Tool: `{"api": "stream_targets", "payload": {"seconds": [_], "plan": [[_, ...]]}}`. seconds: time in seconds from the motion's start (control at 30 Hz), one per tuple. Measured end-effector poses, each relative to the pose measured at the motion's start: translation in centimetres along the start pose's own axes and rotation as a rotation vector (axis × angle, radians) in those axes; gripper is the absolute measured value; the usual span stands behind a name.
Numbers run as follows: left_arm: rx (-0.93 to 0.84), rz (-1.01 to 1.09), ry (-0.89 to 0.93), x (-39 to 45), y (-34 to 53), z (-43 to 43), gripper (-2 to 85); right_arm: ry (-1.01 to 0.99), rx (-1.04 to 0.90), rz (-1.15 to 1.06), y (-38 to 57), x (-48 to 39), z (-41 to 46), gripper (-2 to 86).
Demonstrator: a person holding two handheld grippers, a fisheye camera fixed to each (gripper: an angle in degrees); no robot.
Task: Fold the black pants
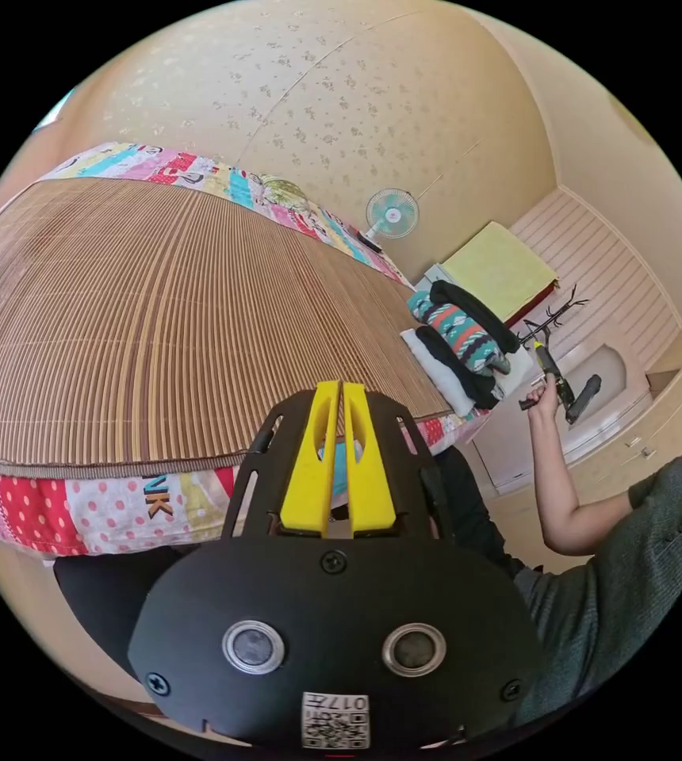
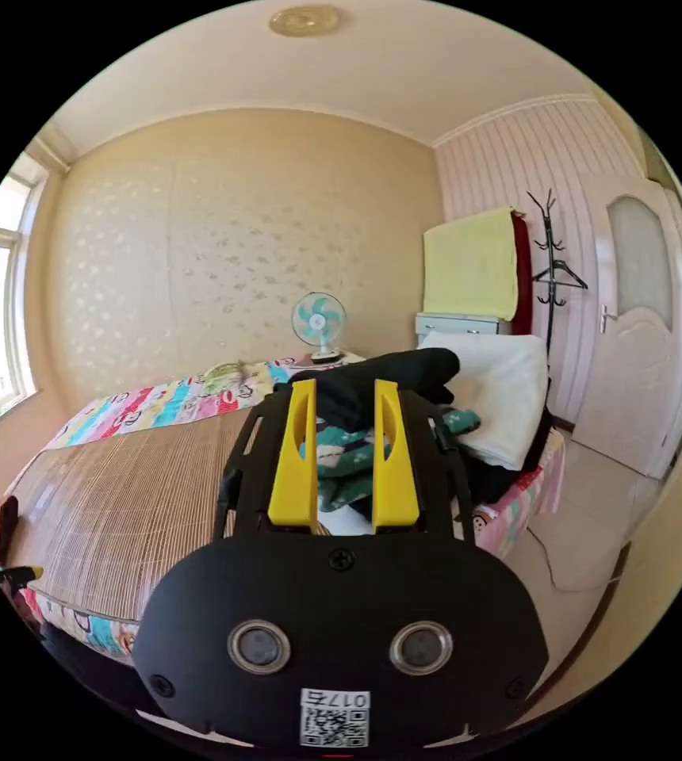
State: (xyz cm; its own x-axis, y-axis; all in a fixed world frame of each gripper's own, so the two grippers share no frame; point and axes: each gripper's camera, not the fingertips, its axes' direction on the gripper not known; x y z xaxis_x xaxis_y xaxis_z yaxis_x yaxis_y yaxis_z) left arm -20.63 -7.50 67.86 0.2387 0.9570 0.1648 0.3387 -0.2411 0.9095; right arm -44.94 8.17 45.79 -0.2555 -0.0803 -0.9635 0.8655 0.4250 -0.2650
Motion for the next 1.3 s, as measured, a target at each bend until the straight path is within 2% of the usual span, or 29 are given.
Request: {"api": "stream_targets", "payload": {"seconds": [0.07, 0.13, 0.2, 0.27, 0.33, 0.43, 0.57, 0.7, 0.73, 0.8, 0.87, 0.97, 1.0, 1.03, 1.1, 1.17, 1.23, 1.3], "plan": [[0.020, -0.003, 0.048, -0.5, -0.1, -1.1, -0.8, 0.002, -0.075, 0.089, -1.6, 2.9, 2.1, 13.1], [0.038, -0.003, 0.076, -0.7, -0.2, -1.9, -0.6, -0.081, -0.152, 0.168, -2.6, 5.3, 5.3, 14.3], [0.068, 0.000, 0.102, -0.8, -0.1, -2.8, -0.5, -0.191, -0.323, 0.245, -4.1, 6.9, 10.9, 14.1], [0.111, 0.003, 0.134, -0.9, 0.1, -4.1, -0.5, -0.153, -0.404, 0.286, -5.5, 6.5, 13.9, 11.6], [0.122, -0.001, 0.165, -1.0, 0.2, -5.1, -0.8, -0.144, -0.303, 0.235, -8.2, 4.1, 13.7, 6.0], [0.133, 0.024, 0.242, -0.7, 0.2, -6.9, -1.0, -0.329, -0.234, -0.010, -13.7, -3.6, 13.7, 4.0], [0.171, 0.040, 0.278, -0.2, 0.4, -9.6, -1.0, -0.753, -0.217, -0.333, -15.5, -16.2, 12.4, 3.1], [0.196, 0.029, 0.267, -0.3, 0.7, -11.6, -1.0, -1.123, -0.293, -0.784, -7.5, -26.8, 7.4, 2.6], [0.207, 0.018, 0.256, -0.5, 1.0, -12.1, -1.0, -1.178, -0.327, -0.835, -5.7, -27.8, 6.9, 2.6], [0.213, -0.002, 0.233, -1.0, 1.4, -12.8, -1.0, -1.357, -0.503, -0.965, 2.8, -31.0, 5.4, 2.4], [0.190, -0.036, 0.209, -1.9, 1.8, -13.4, -1.0, -1.433, -0.653, -1.008, 9.6, -32.0, 4.7, 2.3], [0.169, -0.076, 0.192, -3.0, 2.3, -13.7, -1.0, -1.405, -0.905, -0.918, 19.7, -31.1, 5.4, 2.2], [0.165, -0.085, 0.189, -3.2, 2.4, -13.8, -1.0, -1.474, -1.034, -0.852, 22.5, -30.2, 6.0, 2.0], [0.156, -0.100, 0.185, -3.5, 2.5, -13.7, -1.0, -1.523, -1.093, -0.809, 23.6, -29.6, 6.2, 1.9], [0.145, -0.104, 0.195, -3.7, 2.5, -13.7, -1.0, -1.662, -1.187, -0.576, 24.9, -26.1, 7.6, 2.1], [0.150, -0.068, 0.203, -3.0, 2.2, -14.0, -0.9, -1.629, -1.112, -0.430, 23.1, -22.8, 9.6, 3.1], [0.158, -0.030, 0.183, -2.1, 2.0, -14.0, -0.9, -1.477, -0.985, -0.342, 20.2, -19.3, 12.2, 4.5], [0.160, 0.007, 0.160, -0.9, 1.7, -13.8, -0.9, -1.146, -0.840, -0.273, 16.6, -15.5, 16.6, 7.3]]}}
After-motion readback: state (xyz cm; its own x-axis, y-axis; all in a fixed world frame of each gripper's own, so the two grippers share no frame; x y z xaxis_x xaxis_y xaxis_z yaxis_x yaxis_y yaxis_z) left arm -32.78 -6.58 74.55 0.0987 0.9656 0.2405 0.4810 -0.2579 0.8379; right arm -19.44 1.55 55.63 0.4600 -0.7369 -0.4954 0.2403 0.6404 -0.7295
